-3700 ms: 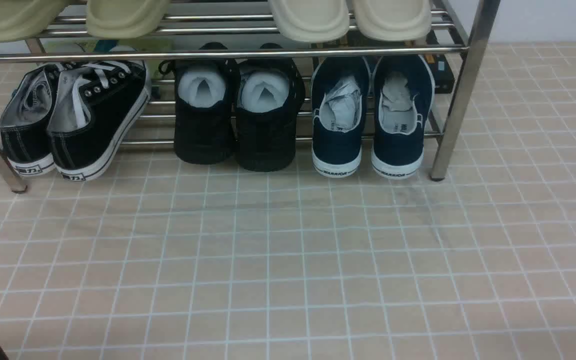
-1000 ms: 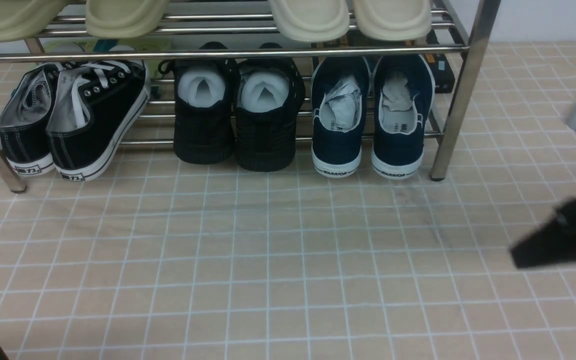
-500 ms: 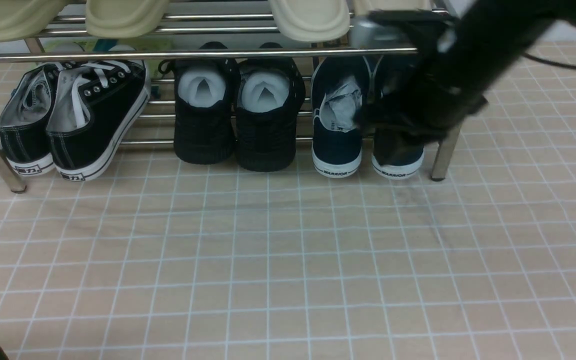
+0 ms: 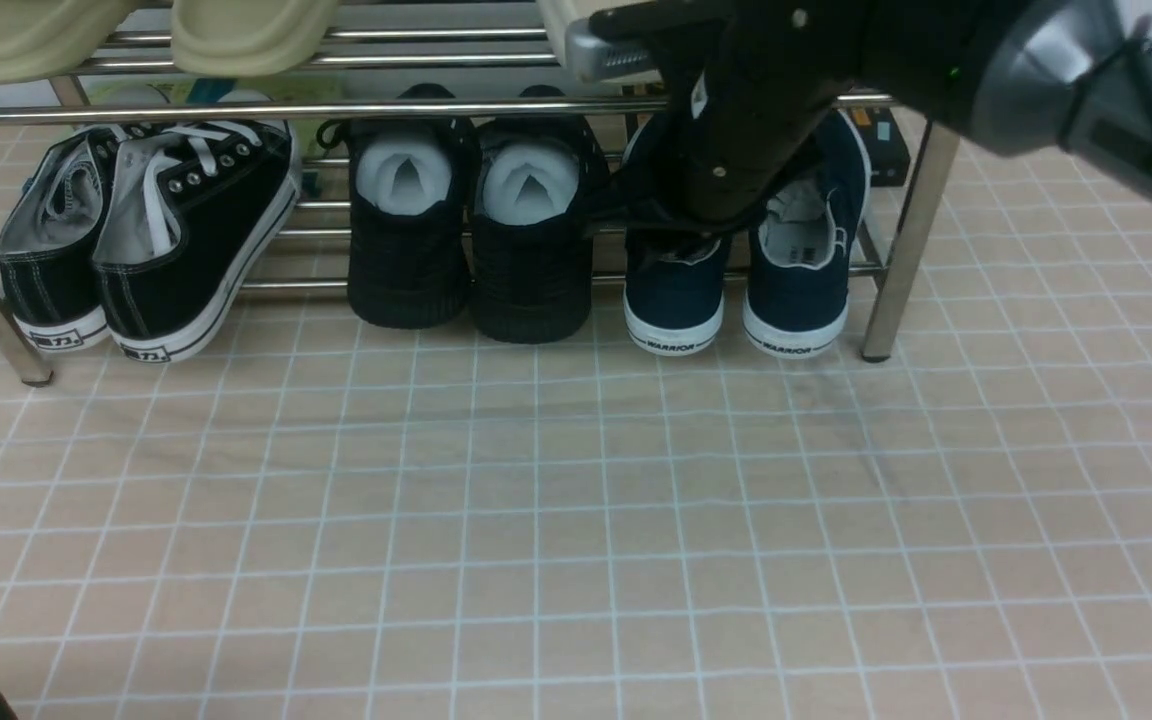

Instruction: Take the shoes off the shelf from the light coffee tablecloth by hand.

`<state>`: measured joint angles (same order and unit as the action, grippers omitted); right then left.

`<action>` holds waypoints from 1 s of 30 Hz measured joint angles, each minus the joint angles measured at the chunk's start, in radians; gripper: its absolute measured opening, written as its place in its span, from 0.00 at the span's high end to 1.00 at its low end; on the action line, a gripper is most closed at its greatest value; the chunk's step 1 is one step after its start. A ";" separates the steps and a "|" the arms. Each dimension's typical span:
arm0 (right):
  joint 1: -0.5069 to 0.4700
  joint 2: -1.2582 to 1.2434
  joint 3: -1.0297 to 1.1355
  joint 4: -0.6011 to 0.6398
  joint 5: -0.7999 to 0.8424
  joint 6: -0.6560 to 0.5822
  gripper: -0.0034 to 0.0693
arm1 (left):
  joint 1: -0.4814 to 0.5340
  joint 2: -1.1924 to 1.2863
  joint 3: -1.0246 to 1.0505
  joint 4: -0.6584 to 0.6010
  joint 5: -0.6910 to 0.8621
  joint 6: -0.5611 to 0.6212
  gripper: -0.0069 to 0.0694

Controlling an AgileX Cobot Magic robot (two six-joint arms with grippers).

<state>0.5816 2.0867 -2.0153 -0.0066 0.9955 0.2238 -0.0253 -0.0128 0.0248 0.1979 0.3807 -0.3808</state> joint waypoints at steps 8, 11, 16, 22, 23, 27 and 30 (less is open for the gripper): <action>0.000 0.043 -0.001 -0.091 -0.122 0.001 0.46 | 0.000 0.000 0.000 0.000 0.000 0.000 0.59; 0.000 0.058 -0.002 -0.101 -0.142 0.003 0.46 | 0.000 0.000 0.000 0.000 0.000 0.000 0.59; 0.000 0.088 -0.002 -0.103 -0.164 0.004 0.52 | 0.000 0.000 0.000 0.000 0.000 0.000 0.59; 0.000 0.106 -0.003 -0.107 -0.194 0.011 0.81 | 0.000 0.000 0.000 0.000 0.000 0.000 0.59; 0.000 0.106 -0.003 -0.107 -0.194 0.011 0.82 | 0.000 0.000 0.000 0.000 0.000 0.000 0.59; 0.000 0.097 -0.005 -0.103 -0.168 0.012 0.89 | 0.000 0.000 0.000 0.000 0.000 0.000 0.59; 0.000 0.075 -0.003 -0.094 -0.122 0.003 0.89 | 0.000 0.000 0.000 0.000 0.000 0.000 0.59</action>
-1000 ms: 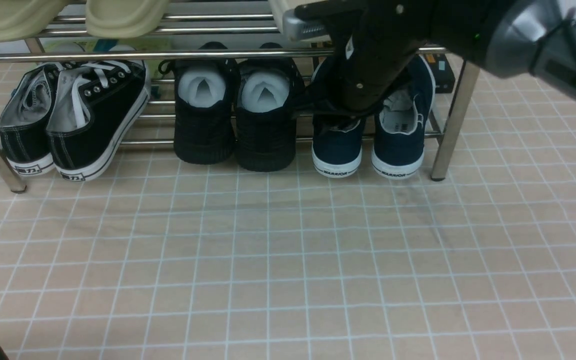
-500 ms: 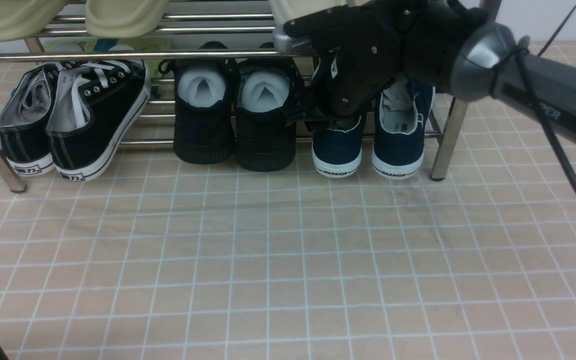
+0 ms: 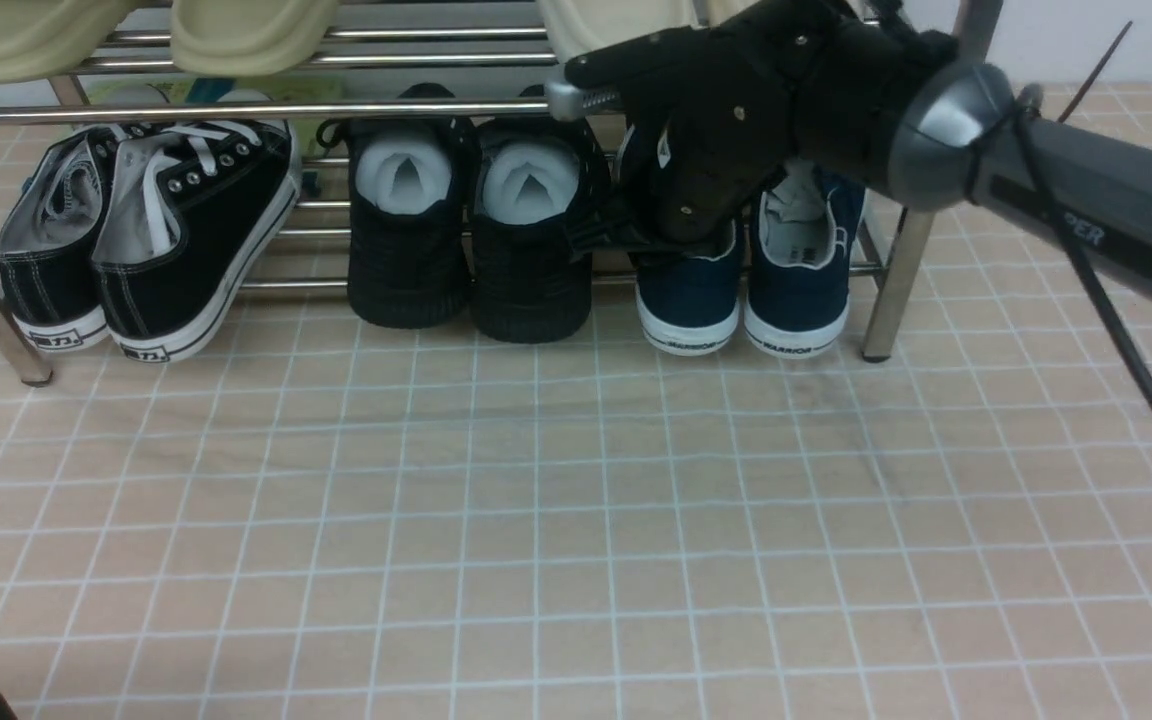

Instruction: Take the shoes off the shelf from the light coffee tablecloth by hand.

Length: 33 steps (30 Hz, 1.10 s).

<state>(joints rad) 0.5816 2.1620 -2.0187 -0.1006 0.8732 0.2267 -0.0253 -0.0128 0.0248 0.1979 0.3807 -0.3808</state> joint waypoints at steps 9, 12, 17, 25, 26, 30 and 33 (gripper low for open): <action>0.000 -0.188 0.000 0.186 0.254 -0.161 0.89 | 0.000 0.000 0.000 0.000 0.000 0.000 0.59; 0.001 -0.244 0.000 0.203 0.325 -0.170 0.89 | 0.000 0.000 0.000 0.000 0.000 0.000 0.59; 0.001 -0.321 0.000 0.206 0.394 -0.193 0.89 | 0.000 0.000 0.000 0.000 0.000 0.000 0.60; 0.002 -0.447 0.013 0.243 0.395 -0.196 0.89 | 0.000 0.000 0.000 0.000 0.000 0.000 0.60; 0.002 -0.451 0.013 0.245 0.395 -0.196 0.89 | 0.000 0.000 0.000 0.000 0.000 0.000 0.60; 0.002 -0.570 0.091 0.295 0.395 -0.220 0.89 | 0.000 0.000 0.000 0.000 0.000 0.000 0.59; 0.002 -0.678 0.189 0.308 0.391 -0.247 0.89 | 0.000 0.000 0.000 0.000 0.000 0.000 0.59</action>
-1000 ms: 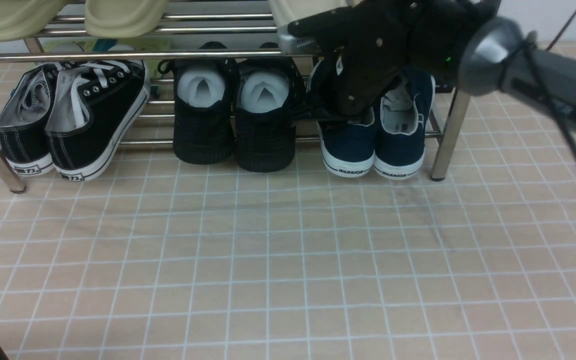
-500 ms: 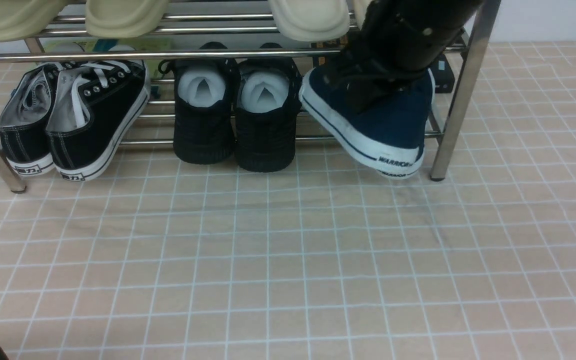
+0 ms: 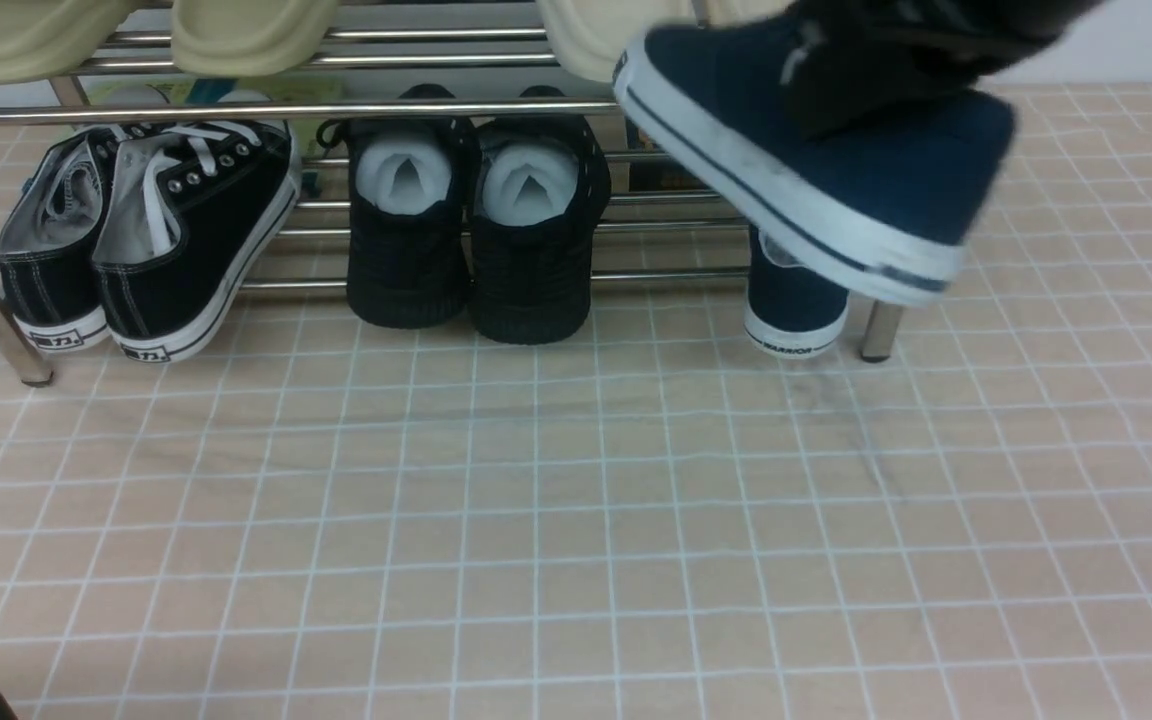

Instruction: Take the shoes off the shelf from the light coffee tablecloth by hand.

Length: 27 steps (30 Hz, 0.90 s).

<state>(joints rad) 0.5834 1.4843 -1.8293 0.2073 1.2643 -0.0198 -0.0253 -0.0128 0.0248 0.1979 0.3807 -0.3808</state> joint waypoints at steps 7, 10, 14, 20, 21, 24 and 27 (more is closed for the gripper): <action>0.000 -0.112 0.269 0.121 0.002 -0.005 0.89 | 0.000 0.000 0.000 0.000 0.000 0.000 0.59; 0.002 -0.104 0.364 0.160 0.001 -0.005 0.89 | 0.000 0.000 0.000 0.000 0.000 0.000 0.59; 0.025 -0.087 0.430 0.165 0.000 -0.001 0.89 | 0.000 0.000 0.000 0.000 0.000 0.000 0.59; 0.122 -0.010 0.439 0.101 -0.088 0.058 0.89 | 0.000 0.000 0.000 0.000 0.000 0.000 0.59; 0.132 0.000 0.433 0.087 -0.101 0.068 0.89 | 0.000 0.000 0.000 0.000 0.000 0.000 0.59; 0.162 0.052 0.402 0.034 -0.152 0.129 0.89 | 0.000 0.000 0.000 0.000 0.000 0.000 0.59; 0.196 0.129 0.368 -0.054 -0.187 0.207 0.89 | 0.000 0.000 0.000 0.000 0.000 0.000 0.59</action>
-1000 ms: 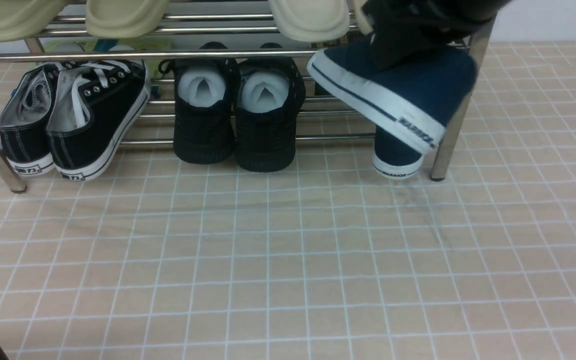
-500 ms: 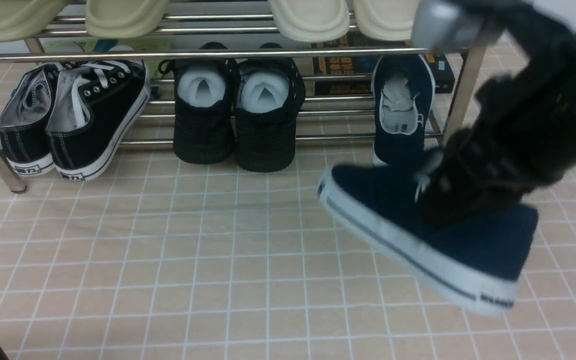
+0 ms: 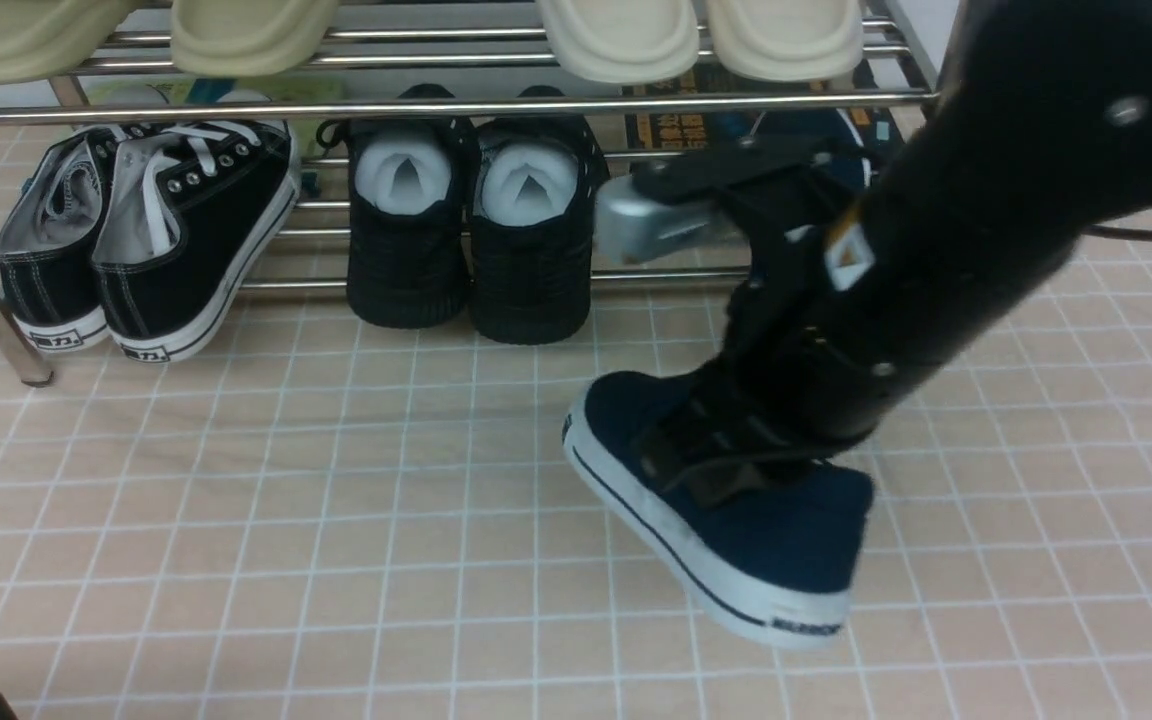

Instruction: Take the shoes off the shelf from the light coffee tablecloth by hand.

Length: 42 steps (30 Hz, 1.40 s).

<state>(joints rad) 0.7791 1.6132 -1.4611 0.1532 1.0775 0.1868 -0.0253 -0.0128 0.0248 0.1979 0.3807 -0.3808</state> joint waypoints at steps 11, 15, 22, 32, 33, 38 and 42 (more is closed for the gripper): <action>0.013 0.115 -0.057 -0.202 -0.046 0.200 0.89 | 0.000 0.000 0.000 0.000 0.000 0.000 0.59; 0.013 0.131 -0.062 -0.222 -0.081 0.221 0.89 | 0.000 0.000 0.000 0.000 0.000 0.000 0.59; 0.013 0.183 -0.062 -0.220 -0.138 0.247 0.89 | 0.000 0.000 0.000 0.000 0.000 0.000 0.59; 0.018 0.245 -0.062 -0.178 -0.193 0.251 0.88 | 0.000 0.000 0.000 0.000 0.000 0.000 0.59; 0.018 0.253 -0.062 -0.160 -0.207 0.251 0.87 | 0.000 0.000 0.000 0.000 0.000 0.000 0.59; 0.020 0.279 -0.062 -0.114 -0.239 0.253 0.83 | 0.000 0.000 0.000 0.000 0.000 0.000 0.59; 0.020 0.289 -0.063 -0.064 -0.241 0.253 0.70 | 0.000 0.000 0.000 0.000 0.000 0.000 0.59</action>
<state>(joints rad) 0.7992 1.9023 -1.5238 0.0893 0.8366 0.4398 -0.0253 -0.0128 0.0248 0.1979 0.3807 -0.3808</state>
